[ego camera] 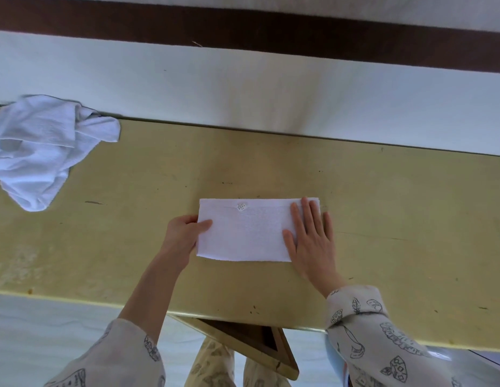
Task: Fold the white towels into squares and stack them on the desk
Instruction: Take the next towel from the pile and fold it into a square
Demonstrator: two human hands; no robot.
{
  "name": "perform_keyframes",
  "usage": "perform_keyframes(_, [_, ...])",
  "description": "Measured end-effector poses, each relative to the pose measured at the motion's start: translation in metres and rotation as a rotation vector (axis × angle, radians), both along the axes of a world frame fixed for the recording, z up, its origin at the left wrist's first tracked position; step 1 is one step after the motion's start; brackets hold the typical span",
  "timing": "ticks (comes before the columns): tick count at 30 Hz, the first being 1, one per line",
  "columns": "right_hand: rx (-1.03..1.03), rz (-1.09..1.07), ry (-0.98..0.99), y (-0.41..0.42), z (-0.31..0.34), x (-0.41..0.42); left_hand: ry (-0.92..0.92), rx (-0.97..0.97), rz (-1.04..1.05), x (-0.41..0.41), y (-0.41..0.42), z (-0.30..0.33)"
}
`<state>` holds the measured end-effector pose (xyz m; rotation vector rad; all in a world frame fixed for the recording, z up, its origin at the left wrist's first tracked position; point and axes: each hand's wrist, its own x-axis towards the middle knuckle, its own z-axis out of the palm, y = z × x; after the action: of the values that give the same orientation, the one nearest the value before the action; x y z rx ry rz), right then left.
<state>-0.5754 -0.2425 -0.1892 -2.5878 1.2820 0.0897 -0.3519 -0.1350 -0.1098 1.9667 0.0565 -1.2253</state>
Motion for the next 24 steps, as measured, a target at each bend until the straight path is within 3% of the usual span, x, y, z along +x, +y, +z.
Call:
perform_keyframes(3, [0.120,-0.094,-0.292,-0.003,0.012,0.003,-0.028,-0.100,0.028,-0.007,-0.012,0.013])
perform_keyframes(6, [0.472,-0.556,-0.775,-0.017,0.046,-0.004,-0.156,-0.180,-0.108,-0.027,-0.031,0.027])
perform_keyframes(8, [0.594,-0.787,-0.915,-0.030,0.058,-0.014,-0.263,-0.200,-0.261,-0.047,-0.044,0.033])
perform_keyframes(13, [0.990,-0.925,-0.875,-0.041,0.054,-0.028,-0.450,-0.158,-0.573,-0.102,-0.079,0.008])
perform_keyframes(16, [1.038,-0.928,-0.907,-0.041,0.053,-0.031,-0.514,-0.138,-0.700,-0.131,-0.092,-0.015])
perform_keyframes(24, [1.029,-0.876,-0.861,-0.043,0.053,-0.034,-0.443,-0.136,-0.832,-0.147,-0.096,-0.026])
